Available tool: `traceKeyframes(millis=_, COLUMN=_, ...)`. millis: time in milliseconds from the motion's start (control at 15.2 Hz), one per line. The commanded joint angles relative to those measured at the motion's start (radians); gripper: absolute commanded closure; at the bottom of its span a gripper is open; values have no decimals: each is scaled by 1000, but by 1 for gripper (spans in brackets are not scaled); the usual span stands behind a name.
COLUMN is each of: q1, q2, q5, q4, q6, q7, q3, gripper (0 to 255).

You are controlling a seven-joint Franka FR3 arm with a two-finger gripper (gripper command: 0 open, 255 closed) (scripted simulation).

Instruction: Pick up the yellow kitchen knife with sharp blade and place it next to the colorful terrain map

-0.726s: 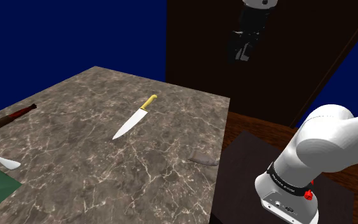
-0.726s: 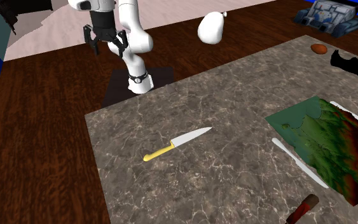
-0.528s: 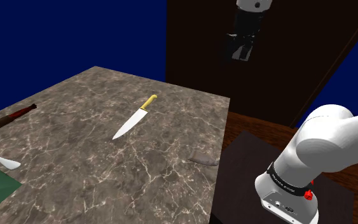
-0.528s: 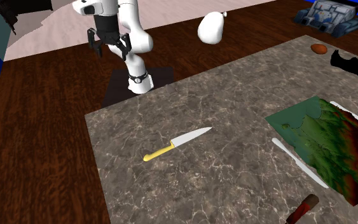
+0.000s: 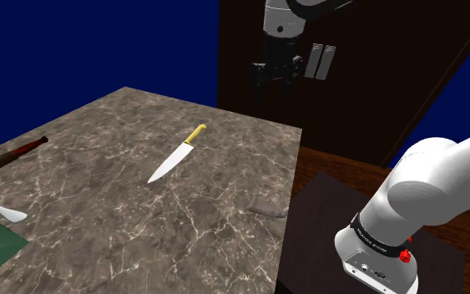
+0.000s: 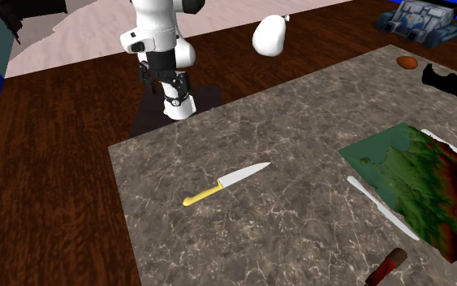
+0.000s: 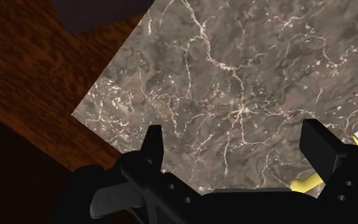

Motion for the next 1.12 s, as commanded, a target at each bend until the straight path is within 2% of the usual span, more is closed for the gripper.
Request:
traceKeyframes(millis=0, q1=-9, q2=78, q5=18, q4=36, q6=25, q7=78, q3=30, gripper=0)
traceKeyframes(millis=528, q1=-29, q2=399, q5=41, q4=215, q6=108, q7=368, q3=121, gripper=0)
traceKeyframes(millis=1056, q1=-10, q2=741, q5=19, q4=475, q6=144, q7=631, q3=144, gripper=0)
